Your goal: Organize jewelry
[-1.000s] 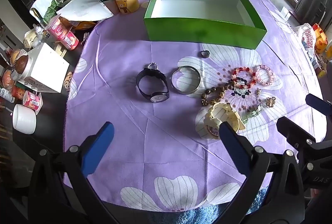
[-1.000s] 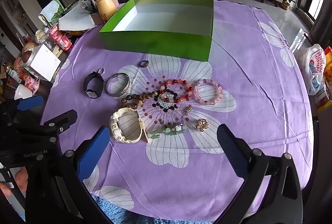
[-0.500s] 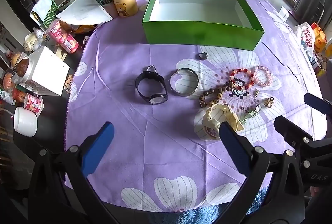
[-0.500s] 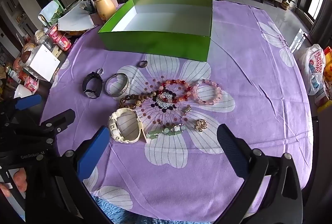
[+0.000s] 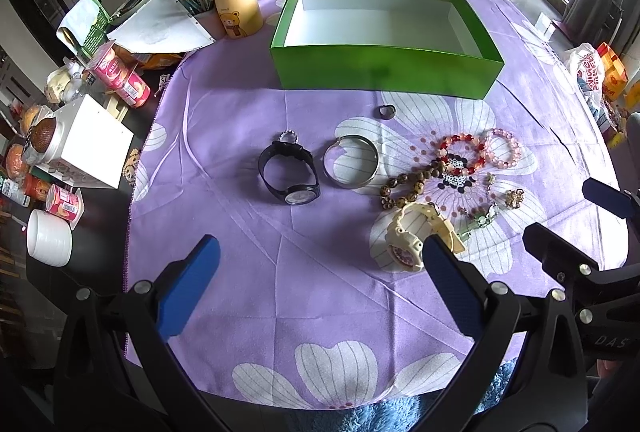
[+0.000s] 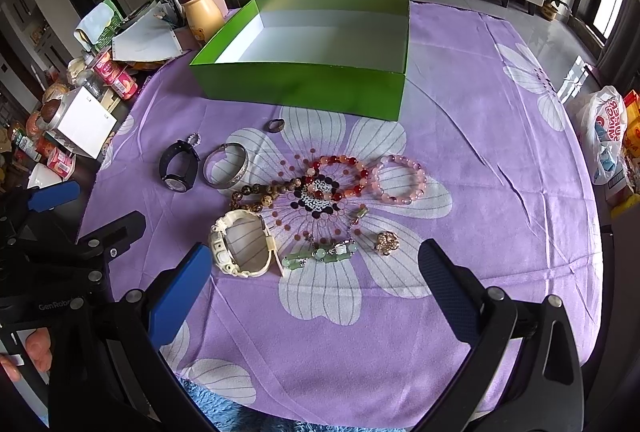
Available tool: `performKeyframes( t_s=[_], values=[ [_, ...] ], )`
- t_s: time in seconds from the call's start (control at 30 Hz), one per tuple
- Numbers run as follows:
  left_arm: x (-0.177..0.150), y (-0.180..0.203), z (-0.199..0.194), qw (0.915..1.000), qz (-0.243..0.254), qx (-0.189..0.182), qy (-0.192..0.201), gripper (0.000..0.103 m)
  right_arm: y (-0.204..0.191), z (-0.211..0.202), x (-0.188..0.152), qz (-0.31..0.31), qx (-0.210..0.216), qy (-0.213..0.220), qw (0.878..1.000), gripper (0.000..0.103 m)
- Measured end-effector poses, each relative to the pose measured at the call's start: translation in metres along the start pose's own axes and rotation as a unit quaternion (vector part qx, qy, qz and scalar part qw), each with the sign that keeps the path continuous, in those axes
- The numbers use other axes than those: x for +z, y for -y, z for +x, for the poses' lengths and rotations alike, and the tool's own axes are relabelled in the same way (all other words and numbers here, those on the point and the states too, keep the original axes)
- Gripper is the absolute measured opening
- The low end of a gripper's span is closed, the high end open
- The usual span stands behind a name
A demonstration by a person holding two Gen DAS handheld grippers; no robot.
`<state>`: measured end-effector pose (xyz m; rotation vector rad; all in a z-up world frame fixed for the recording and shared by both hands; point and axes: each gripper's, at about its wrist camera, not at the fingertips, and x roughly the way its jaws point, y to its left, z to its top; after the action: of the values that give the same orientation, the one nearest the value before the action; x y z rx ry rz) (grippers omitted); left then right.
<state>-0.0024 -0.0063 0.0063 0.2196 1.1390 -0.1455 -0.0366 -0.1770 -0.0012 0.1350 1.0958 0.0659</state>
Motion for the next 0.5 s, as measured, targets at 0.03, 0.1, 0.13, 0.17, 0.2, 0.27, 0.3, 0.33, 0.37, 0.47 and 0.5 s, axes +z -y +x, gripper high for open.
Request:
performKeyframes(
  t_s=[0.03, 0.1, 0.13, 0.17, 0.2, 0.27, 0.3, 0.33, 0.37, 0.47, 0.5],
  values=[
    [-0.0001, 0.0001, -0.0001, 1.0, 0.0, 0.0, 0.0, 0.101, -0.0001, 0.0001, 0.0001, 0.0, 0.0, 0.0, 1.0, 0.102],
    [-0.0002, 0.0002, -0.0004, 1.0, -0.001, 0.0, 0.001, 0.101, -0.0001, 0.0001, 0.0001, -0.001, 0.0, 0.0, 1.0, 0.102],
    [0.0, 0.0002, -0.001, 1.0, -0.001, 0.0, 0.001, 0.101, -0.0001, 0.0002, 0.0001, -0.001, 0.0, 0.0, 1.0, 0.102],
    [0.0003, -0.0002, -0.0017, 1.0, -0.002, 0.0, 0.002, 0.101, -0.0004, -0.0003, -0.0001, -0.002, 0.0, 0.0, 1.0, 0.102],
    [0.0005, -0.0005, -0.002, 1.0, -0.003, -0.001, 0.002, 0.101, 0.0001, -0.0002, -0.0003, -0.002, 0.0, 0.0, 1.0, 0.102],
    [0.0008, -0.0006, -0.0023, 1.0, -0.003, 0.0, 0.003, 0.101, 0.0002, -0.0006, -0.0002, -0.001, 0.0, 0.0, 1.0, 0.102],
    [0.0009, -0.0006, -0.0023, 1.0, -0.003, -0.001, 0.002, 0.101, 0.0002, -0.0007, -0.0002, -0.001, 0.001, 0.0, 1.0, 0.102],
    [0.001, -0.0007, -0.0024, 1.0, -0.003, -0.001, 0.002, 0.101, 0.0001, -0.0007, -0.0002, -0.001, 0.0, 0.0, 1.0, 0.102],
    [0.0009, -0.0006, -0.0024, 1.0, -0.003, -0.001, 0.002, 0.101, 0.0002, -0.0006, -0.0002, -0.001, 0.0, 0.0, 1.0, 0.102],
    [0.001, -0.0005, -0.0024, 1.0, -0.004, -0.001, 0.002, 0.101, 0.0002, -0.0006, -0.0002, -0.001, 0.0, 0.0, 1.0, 0.102],
    [0.001, -0.0005, -0.0025, 1.0, -0.004, -0.001, 0.002, 0.101, 0.0002, -0.0006, -0.0002, -0.001, 0.001, 0.001, 1.0, 0.102]
  ],
)
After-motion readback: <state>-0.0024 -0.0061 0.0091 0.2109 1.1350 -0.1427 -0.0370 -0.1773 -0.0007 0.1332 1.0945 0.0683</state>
